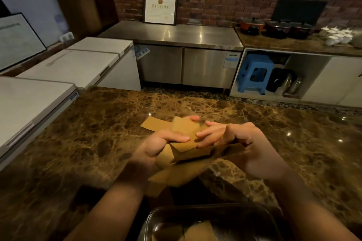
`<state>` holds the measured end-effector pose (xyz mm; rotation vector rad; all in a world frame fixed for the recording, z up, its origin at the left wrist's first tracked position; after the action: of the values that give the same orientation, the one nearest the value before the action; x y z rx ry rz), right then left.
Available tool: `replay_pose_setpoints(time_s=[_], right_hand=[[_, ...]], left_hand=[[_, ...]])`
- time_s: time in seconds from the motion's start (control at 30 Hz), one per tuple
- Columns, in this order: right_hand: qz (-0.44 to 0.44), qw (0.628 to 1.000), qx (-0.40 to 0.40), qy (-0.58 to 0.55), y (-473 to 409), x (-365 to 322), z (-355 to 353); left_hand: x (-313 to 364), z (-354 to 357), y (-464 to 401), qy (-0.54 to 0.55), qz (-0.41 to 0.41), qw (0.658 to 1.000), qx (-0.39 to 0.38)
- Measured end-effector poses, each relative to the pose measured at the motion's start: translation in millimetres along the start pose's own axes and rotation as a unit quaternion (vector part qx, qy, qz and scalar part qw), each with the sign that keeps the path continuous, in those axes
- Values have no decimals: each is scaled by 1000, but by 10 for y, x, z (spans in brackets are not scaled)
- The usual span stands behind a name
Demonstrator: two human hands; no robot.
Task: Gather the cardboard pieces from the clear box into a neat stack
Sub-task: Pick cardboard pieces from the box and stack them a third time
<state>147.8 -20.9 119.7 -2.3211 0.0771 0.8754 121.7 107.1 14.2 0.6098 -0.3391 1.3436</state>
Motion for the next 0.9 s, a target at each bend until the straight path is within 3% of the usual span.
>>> replay_pose_setpoints(time_s=[0.07,0.13,0.23,0.37,0.47,0.6,0.7,0.9], right_hand=[[10,999,34,-4,28,30,-70],[124,979,136,-93,131,241,-184],[285,883,261,-266,385,686,-172],[371,811,236,-386,454,894,101],[419,777,199,-425,429,935,353],[444,778,172,-410,379,954,475],[444,798,140,-382,353,906,493],[451,809,116,-359,415,877,422]], left_hand=[[157,-19,9,19,79,997,-13],[293,-61,18,63,152,986,-15],[423,-167,65,105,238,966,5],[465,-233,118,-1,300,951,81],[334,-153,79,-56,283,953,88],[133,-122,67,-140,173,968,117],[69,-162,56,-128,153,969,147],[47,-252,19,61,148,971,176]])
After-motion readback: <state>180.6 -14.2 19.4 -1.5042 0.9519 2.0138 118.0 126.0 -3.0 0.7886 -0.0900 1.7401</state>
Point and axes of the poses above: each hand's wrist, its own y-axis away from the middle knuckle, its own z-axis out of the palm, x = y × z, the point moved 9 cm from there along -y, towards the middle knuckle, and after that the axes turned 12 degrees about y, right-handed, at the moved point
